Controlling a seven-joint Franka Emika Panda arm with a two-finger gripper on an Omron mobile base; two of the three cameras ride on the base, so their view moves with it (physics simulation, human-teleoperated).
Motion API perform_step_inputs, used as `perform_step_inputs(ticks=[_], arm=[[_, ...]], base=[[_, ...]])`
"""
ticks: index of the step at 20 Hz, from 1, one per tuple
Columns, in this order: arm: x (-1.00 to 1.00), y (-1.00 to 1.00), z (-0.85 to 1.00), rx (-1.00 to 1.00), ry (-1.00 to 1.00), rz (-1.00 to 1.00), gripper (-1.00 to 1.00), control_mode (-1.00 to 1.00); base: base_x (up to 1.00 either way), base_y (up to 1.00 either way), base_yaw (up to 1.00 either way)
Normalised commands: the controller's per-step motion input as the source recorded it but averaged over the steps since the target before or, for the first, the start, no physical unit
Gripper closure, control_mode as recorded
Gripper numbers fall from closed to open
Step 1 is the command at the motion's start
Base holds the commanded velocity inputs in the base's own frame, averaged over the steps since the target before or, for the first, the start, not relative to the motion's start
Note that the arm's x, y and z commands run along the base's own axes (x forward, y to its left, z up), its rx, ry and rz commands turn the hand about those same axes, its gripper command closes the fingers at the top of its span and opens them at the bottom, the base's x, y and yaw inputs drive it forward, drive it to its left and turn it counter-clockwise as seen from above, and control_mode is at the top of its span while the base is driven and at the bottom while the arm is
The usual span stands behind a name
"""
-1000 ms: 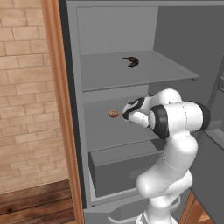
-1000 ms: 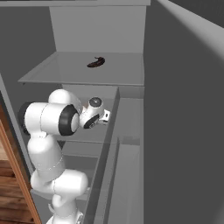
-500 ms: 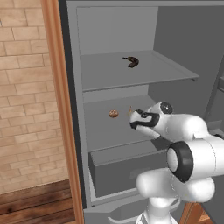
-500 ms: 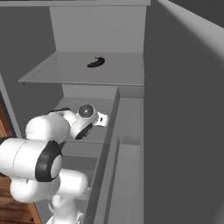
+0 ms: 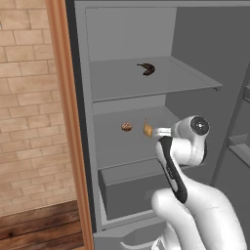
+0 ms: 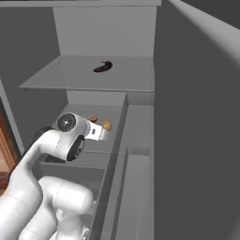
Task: Place the onion in the correct fridge rack based on whether it is a fruit or vegetable. Finally, close the fridge door.
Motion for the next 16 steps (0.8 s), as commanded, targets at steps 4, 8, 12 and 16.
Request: perform_step_inputs(ticks=[4, 8, 12, 16], arm=[[-0.95, 0.0, 0.86, 0.0, 0.24, -0.01, -1.0, -1.0], [-0.57, 0.05, 0.5, 0.0, 0.41, 0.0, -1.0, -1.0], [-0.1, 0.03, 0.03, 0.04, 0.18, 0.1, -1.0, -1.0], [0.0, 0.0, 0.0, 0.0, 0.0, 0.0, -1.0, -1.0]], base=[[0.0, 0.0, 0.0], [0.0, 0.0, 0.0], [0.0, 0.0, 0.0], [0.0, 0.0, 0.0]])
